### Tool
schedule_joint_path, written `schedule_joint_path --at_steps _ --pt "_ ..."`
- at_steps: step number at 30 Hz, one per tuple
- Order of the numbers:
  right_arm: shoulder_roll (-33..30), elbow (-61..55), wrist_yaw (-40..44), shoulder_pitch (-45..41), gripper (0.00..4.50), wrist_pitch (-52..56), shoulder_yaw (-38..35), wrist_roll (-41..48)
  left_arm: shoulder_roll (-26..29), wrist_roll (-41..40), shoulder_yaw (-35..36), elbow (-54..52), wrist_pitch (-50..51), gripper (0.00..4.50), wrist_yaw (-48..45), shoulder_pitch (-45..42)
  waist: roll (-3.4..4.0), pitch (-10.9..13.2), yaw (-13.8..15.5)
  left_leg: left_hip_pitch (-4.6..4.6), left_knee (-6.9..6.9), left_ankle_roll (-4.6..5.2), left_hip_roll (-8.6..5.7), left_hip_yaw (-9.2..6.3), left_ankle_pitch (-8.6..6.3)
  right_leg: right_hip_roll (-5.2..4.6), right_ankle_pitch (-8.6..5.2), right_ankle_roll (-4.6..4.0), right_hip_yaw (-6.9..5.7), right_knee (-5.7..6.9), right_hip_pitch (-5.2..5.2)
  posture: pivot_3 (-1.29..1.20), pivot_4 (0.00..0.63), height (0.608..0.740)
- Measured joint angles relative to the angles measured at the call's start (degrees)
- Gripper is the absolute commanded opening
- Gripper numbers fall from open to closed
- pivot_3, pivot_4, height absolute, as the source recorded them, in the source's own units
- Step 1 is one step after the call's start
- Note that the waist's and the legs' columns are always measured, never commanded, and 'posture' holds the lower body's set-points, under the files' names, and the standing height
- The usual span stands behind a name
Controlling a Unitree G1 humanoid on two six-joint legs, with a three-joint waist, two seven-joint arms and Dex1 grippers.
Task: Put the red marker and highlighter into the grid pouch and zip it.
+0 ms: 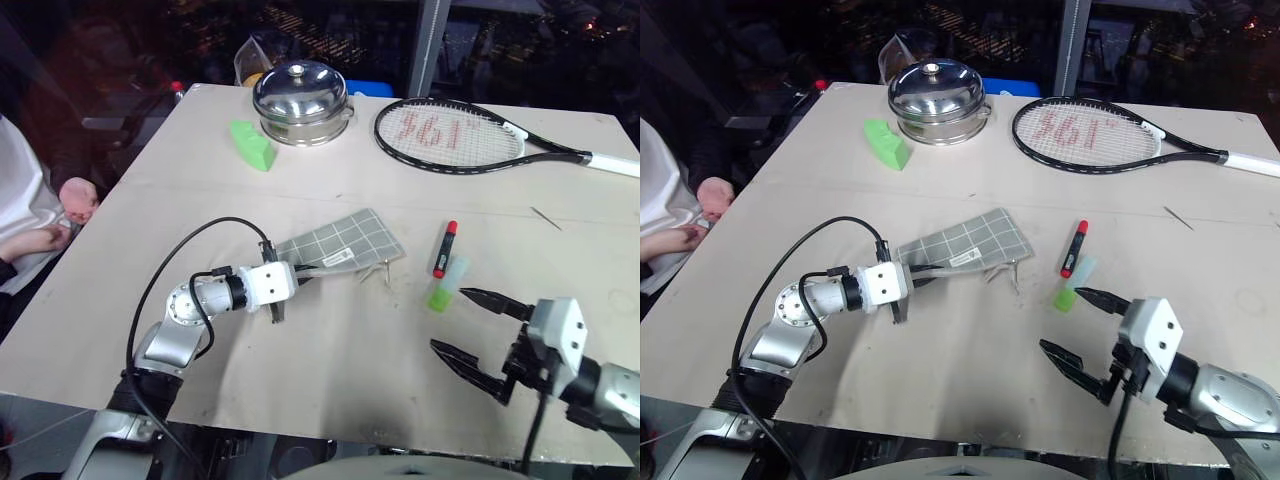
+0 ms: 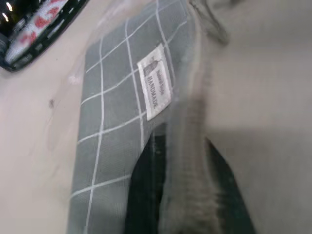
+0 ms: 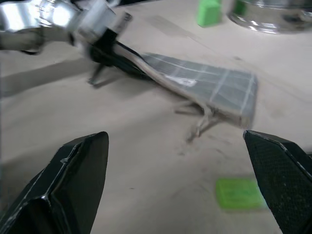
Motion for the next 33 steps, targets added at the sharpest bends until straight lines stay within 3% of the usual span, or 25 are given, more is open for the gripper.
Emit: schedule_joint_path --at_steps 3,7,13,18,19,20,23,24,28,33 --pt "2.22 3.17 -8.63 -13.5 4.5 12.83 7.37 -1.42 -0.18 -10.58 1.45 -10.2 17.73 0.04 -0.41 0.53 -0.11 0.03 -0.64 0.07 0.03 -0.08 0.01 -0.02 0.06 0.03 0.0 0.01 0.02 0.04 0.01 0.0 0.15 0.74" --pt "10.83 11.28 -17.38 -25.94 4.5 28.25 8.98 2.18 0.01 -16.28 2.36 -16.61 28.51 0.04 0.26 1.09 -0.09 0.02 -0.19 0.02 -0.01 -0.11 -0.01 -0.1 0.07 0.17 0.04 -0.09 0.03 0.06 0.02 0.0 0.15 0.74" --pt "21.67 19.78 -23.13 -37.61 4.5 42.46 2.42 11.5 0.24 -17.94 3.63 -18.38 31.81 0.04 0.71 3.34 -0.07 0.04 -0.24 -0.05 -0.02 -0.11 -0.02 -0.11 0.07 0.19 0.15 -0.24 0.03 0.04 0.01 0.0 0.15 0.74" --pt "21.83 20.43 -24.19 -40.88 4.5 46.86 0.13 14.13 0.06 -17.91 3.63 -18.38 31.82 0.04 0.94 4.09 -0.06 0.03 -0.2 -0.05 -0.02 -0.09 -0.03 -0.11 0.06 0.17 0.15 -0.25 0.02 0.04 0.01 0.0 0.15 0.74" --pt "21.49 20.44 -24.19 -41.12 3.9 47.46 0.06 14.39 0.04 -17.9 3.63 -18.38 31.82 0.0 1.19 4.09 -0.06 0.03 -0.27 -0.05 -0.02 -0.09 -0.03 -0.11 0.06 0.17 0.15 -0.25 0.02 0.05 0.01 0.0 0.15 0.74" --pt "21.46 20.44 -24.19 -41.37 3.67 47.8 0.05 14.64 0.01 -17.87 3.63 -18.38 31.81 0.0 1.37 4.08 -0.06 0.03 -0.28 -0.04 -0.02 -0.09 -0.03 -0.11 0.06 0.17 0.15 -0.25 0.02 0.05 0.01 0.0 0.15 0.74" --pt "21.36 20.43 -24.01 -41.8 2.37 49.26 0.31 15.74 -0.51 -17.79 3.54 -18.38 31.77 0.0 1.91 4.06 -0.05 0.03 -0.33 -0.03 -0.03 -0.09 -0.01 -0.12 0.06 0.21 0.15 -0.25 0.03 0.06 0.0 0.0 0.15 0.74" --pt "21.23 20.43 -24.01 -41.79 1.62 49.36 0.76 15.79 -0.66 -17.77 3.53 -18.38 31.77 0.0 1.98 4.06 -0.05 0.03 -0.33 -0.03 -0.03 -0.09 -0.01 -0.12 0.06 0.21 0.15 -0.25 0.03 0.06 0.0 0.0 0.15 0.74" --pt "21.17 20.43 -24.18 -41.66 0.06 49.37 1.04 15.79 -0.79 -17.79 3.53 -18.38 31.77 0.0 2.19 4.06 -0.05 0.03 -0.32 -0.04 -0.02 -0.09 -0.01 -0.11 0.06 0.19 0.15 -0.25 0.03 0.05 0.0 0.0 0.15 0.74" --pt "21.3 20.45 -24.41 -41.41 0.06 49.27 1.13 15.79 -0.91 -17.88 3.54 -18.78 31.78 0.0 2.75 4.64 -0.05 0.03 -0.32 -0.04 -0.02 -0.09 -0.01 -0.11 0.06 0.19 0.15 -0.25 0.03 0.05 0.0 0.0 0.15 0.74"
